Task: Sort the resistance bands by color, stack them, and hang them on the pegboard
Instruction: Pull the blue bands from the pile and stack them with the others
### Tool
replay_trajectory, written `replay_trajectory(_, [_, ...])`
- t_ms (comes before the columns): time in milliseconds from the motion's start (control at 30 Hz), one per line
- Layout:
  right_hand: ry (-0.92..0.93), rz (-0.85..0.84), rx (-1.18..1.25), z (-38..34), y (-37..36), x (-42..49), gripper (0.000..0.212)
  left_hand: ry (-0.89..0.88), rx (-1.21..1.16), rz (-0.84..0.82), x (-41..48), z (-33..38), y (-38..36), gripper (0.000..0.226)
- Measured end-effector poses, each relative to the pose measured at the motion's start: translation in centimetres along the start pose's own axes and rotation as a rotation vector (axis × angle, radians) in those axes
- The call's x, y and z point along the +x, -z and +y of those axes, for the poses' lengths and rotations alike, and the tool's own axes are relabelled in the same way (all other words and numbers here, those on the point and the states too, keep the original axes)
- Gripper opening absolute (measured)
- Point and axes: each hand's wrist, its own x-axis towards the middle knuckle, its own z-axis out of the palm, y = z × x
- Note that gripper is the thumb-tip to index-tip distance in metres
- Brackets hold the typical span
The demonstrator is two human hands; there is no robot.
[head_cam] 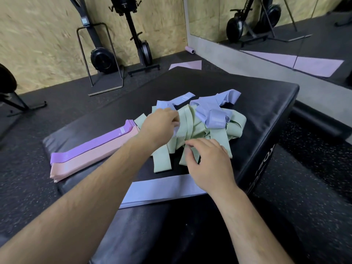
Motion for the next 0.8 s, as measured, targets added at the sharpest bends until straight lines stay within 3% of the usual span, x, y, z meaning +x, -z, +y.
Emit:
replay_trajectory(233, [-0.036, 0.01, 0.176, -0.7, 0.9, -0.1, 0.033, -0.162, -0.121, 0.171, -2.5, 3.8, 6.1, 0.017])
replay_trajectory(433, [0.03, 0.083, 0.358, -1.3, 2.8, -0.8, 0.03, -0.295, -0.131, 0.166, -5.8, 7.5, 7.8, 0.02])
replay_trajectory(567, [0.015, 0.095, 0.503, -1.8, 4.4, -1.1, 0.018, -0.285, -0.295, 0.146, -7.1, 7.3, 8.8, 0.016])
replay_trajectory(800, [-0.127, -0.007, 0.667, -4.6, 4.2, -1.8, 0.007, -0.076, -0.344, -0.002, -9.9, 4.9, 7.9, 0.014])
